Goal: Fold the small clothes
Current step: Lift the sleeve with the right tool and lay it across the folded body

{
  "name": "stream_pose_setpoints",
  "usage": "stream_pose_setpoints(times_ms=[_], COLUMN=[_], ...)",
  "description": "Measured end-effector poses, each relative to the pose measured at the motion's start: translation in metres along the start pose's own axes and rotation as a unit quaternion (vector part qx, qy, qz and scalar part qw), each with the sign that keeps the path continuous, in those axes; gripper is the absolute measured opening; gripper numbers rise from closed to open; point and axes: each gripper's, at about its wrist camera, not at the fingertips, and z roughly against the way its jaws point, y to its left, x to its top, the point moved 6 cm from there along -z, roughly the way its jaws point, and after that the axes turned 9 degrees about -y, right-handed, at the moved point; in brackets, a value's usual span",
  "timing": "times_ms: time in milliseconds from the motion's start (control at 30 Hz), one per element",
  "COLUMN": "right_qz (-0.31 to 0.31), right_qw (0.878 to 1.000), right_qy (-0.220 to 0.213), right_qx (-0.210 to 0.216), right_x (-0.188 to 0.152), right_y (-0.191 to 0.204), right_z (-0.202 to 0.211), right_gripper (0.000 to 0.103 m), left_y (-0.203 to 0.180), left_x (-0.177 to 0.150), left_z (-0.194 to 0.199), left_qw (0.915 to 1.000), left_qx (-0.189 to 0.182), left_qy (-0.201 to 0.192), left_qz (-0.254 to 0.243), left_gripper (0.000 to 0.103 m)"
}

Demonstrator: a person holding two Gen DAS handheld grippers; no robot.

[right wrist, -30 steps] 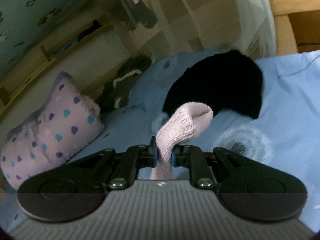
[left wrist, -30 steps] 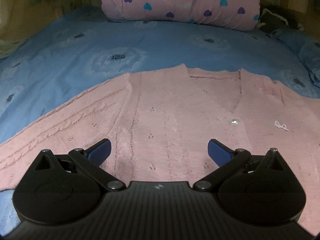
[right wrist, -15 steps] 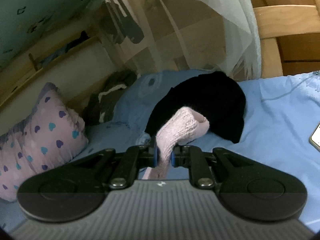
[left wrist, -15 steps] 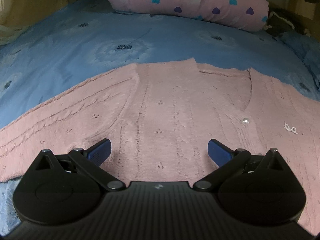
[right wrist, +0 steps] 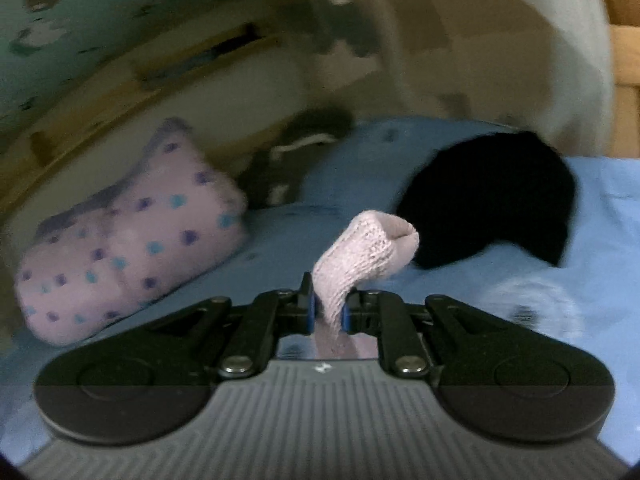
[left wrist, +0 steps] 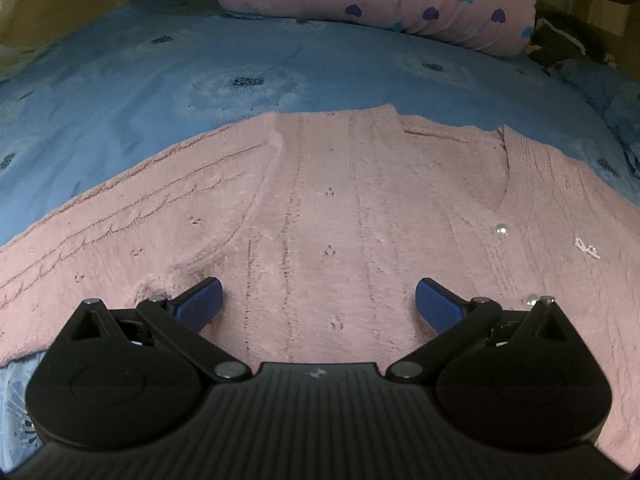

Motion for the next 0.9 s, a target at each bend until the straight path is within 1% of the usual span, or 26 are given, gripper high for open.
stream_pose_setpoints(times_ms=[133, 267, 400, 500, 567, 633, 733, 800, 900], right_qz=[0.028, 0.043, 0.059, 0.07, 0.068, 0.07, 0.074, 0.066, 0.059], right_qw=[0.998, 0.992, 0.982, 0.975, 0.971, 0.967, 0.962, 0.957, 0.951], right_qy=[0.003, 0.014, 0.039, 0.068, 0.094, 0.117, 0.146, 0.17, 0.199], right_qx=[0.064, 0.122, 0.175, 0.2, 0.21, 0.215, 0.219, 0.223, 0.228], right_x=[-0.004, -0.02, -0.054, -0.088, -0.115, -0.145, -0.189, -0.217, -0.247], right_y=[0.068, 0.131, 0.187, 0.219, 0.235, 0.247, 0.257, 0.262, 0.265], right_z=[0.006, 0.014, 0.024, 0.023, 0.022, 0.021, 0.021, 0.02, 0.016], right_gripper=[0.015, 0.015, 0.015, 0.015, 0.015, 0.015, 0.015, 0.015, 0.016], left_y=[0.007, 0.014, 0.018, 0.024, 0.028, 0.034, 0.045, 0.05, 0.055], left_x=[0.003, 0.004, 0.005, 0.006, 0.009, 0.012, 0.016, 0.017, 0.018], left_z=[0.001, 0.006, 0.01, 0.012, 0.015, 0.017, 0.02, 0.02, 0.021], left_qw=[0.9998, 0.9997, 0.9997, 0.9995, 0.9995, 0.9993, 0.9984, 0.998, 0.9975], left_qx=[-0.009, -0.01, -0.012, -0.011, -0.002, 0.017, 0.042, 0.046, 0.043], left_qy=[0.0, -0.005, -0.007, -0.009, -0.015, -0.023, -0.031, -0.031, -0.026], left_qz=[0.018, 0.022, 0.021, 0.027, 0.029, 0.026, 0.024, 0.033, 0.05], left_gripper=[0.103, 0.103, 0.103, 0.103, 0.103, 0.103, 0.103, 0.103, 0.103])
